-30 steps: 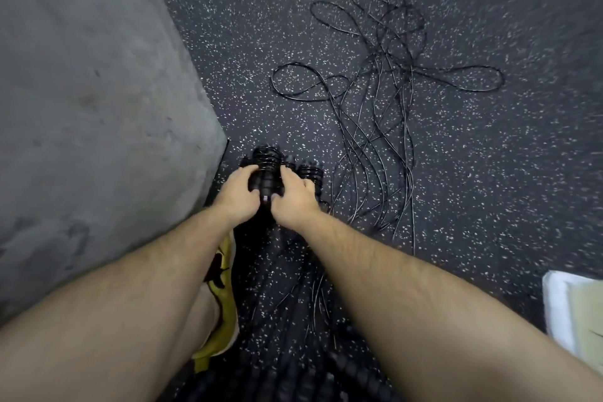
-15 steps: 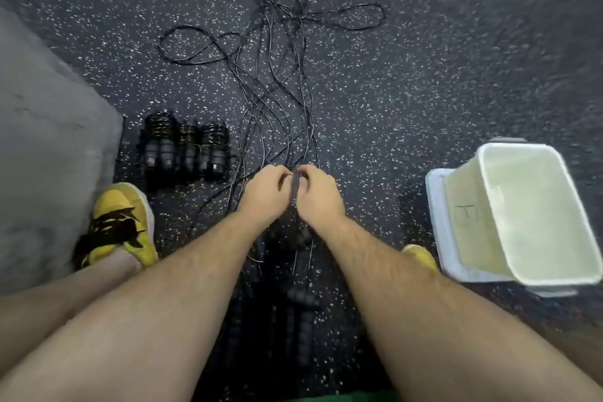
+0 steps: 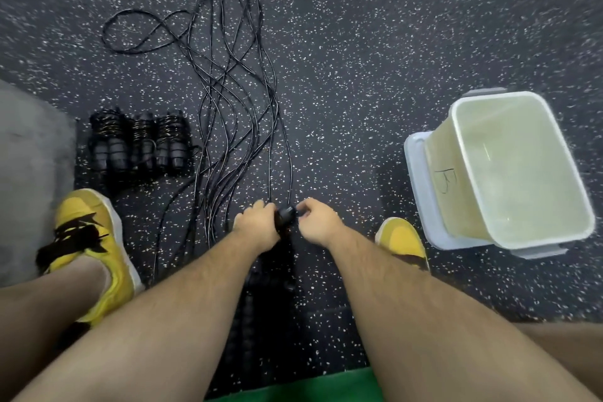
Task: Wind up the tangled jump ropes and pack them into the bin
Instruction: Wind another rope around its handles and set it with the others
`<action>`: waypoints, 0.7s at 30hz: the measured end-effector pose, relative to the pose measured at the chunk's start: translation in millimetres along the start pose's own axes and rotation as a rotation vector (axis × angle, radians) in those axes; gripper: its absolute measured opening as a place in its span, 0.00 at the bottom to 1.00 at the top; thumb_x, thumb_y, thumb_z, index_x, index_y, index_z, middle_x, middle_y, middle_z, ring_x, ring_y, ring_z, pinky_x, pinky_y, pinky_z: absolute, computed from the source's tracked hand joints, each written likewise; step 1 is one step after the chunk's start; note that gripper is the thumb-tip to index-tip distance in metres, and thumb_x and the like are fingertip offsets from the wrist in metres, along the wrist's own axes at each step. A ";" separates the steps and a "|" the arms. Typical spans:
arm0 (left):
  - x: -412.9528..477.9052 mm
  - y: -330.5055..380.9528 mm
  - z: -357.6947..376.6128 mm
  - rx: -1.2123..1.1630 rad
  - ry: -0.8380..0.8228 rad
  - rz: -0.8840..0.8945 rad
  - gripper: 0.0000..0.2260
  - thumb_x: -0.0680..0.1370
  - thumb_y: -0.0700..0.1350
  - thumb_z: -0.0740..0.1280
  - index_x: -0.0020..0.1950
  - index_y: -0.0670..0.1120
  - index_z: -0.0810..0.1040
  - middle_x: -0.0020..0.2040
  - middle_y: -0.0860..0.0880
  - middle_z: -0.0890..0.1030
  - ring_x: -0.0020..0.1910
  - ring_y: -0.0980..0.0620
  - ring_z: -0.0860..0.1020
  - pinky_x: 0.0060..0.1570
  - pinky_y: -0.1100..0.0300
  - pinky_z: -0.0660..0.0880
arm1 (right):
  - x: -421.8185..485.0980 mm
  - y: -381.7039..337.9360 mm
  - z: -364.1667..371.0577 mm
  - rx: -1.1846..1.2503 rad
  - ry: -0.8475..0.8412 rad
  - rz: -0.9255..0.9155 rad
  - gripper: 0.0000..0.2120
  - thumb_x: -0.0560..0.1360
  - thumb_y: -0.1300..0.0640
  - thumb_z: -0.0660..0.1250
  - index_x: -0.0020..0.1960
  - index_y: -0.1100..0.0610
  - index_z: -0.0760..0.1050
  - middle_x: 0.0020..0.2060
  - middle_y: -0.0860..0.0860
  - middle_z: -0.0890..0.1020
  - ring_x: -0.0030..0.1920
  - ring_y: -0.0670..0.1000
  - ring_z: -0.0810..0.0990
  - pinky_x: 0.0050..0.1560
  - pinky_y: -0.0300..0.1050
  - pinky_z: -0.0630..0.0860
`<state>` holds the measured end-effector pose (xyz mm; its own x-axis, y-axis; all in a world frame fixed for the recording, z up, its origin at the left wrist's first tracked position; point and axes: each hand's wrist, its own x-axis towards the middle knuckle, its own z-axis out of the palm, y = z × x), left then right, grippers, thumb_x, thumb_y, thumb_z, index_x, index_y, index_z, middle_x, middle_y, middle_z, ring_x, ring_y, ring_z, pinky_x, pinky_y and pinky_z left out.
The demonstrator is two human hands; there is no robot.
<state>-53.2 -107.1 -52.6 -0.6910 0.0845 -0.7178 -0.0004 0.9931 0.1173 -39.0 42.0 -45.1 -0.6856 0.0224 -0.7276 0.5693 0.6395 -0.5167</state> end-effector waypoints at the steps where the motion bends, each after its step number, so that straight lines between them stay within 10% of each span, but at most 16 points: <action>1: 0.8 -0.4 0.0 0.016 -0.004 0.017 0.24 0.75 0.49 0.72 0.69 0.50 0.71 0.66 0.47 0.73 0.67 0.43 0.74 0.65 0.49 0.70 | 2.1 -2.1 0.9 -0.004 0.009 -0.006 0.14 0.76 0.62 0.59 0.57 0.52 0.76 0.53 0.52 0.82 0.48 0.53 0.78 0.47 0.41 0.72; 7: -17.5 2.7 -5.8 -0.252 -0.311 0.163 0.14 0.67 0.43 0.68 0.47 0.58 0.84 0.42 0.59 0.82 0.48 0.51 0.82 0.50 0.59 0.79 | 8.4 -27.7 -2.6 -0.065 0.156 -0.055 0.11 0.70 0.61 0.56 0.45 0.50 0.74 0.47 0.48 0.80 0.46 0.54 0.79 0.51 0.49 0.78; 10: -33.4 -0.4 -8.7 -0.473 -0.163 0.026 0.07 0.71 0.43 0.64 0.39 0.53 0.80 0.40 0.55 0.83 0.43 0.50 0.81 0.42 0.62 0.75 | 3.9 -51.5 6.3 -0.133 0.058 -0.097 0.12 0.68 0.61 0.58 0.45 0.49 0.75 0.45 0.47 0.82 0.47 0.53 0.80 0.50 0.46 0.78; 15: -49.8 -42.5 7.2 -0.407 0.286 -0.410 0.15 0.77 0.46 0.65 0.63 0.46 0.75 0.65 0.43 0.72 0.66 0.41 0.71 0.64 0.49 0.70 | -3.0 -78.0 53.6 -0.330 -0.164 -0.165 0.09 0.70 0.59 0.64 0.47 0.48 0.76 0.50 0.48 0.83 0.53 0.53 0.81 0.56 0.44 0.78; 21: -55.3 -77.1 42.8 -0.888 0.076 -0.687 0.26 0.74 0.44 0.72 0.69 0.35 0.70 0.63 0.38 0.79 0.60 0.40 0.80 0.61 0.50 0.78 | -14.8 -65.3 98.3 -0.574 -0.300 -0.098 0.15 0.73 0.58 0.66 0.60 0.52 0.76 0.58 0.50 0.81 0.61 0.54 0.78 0.65 0.49 0.74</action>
<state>15.9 -184.9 -51.3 -0.3887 -0.4934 -0.7781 -0.8916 0.4145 0.1825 -21.4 -75.6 -44.9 -0.5183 -0.2191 -0.8266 0.1210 0.9381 -0.3245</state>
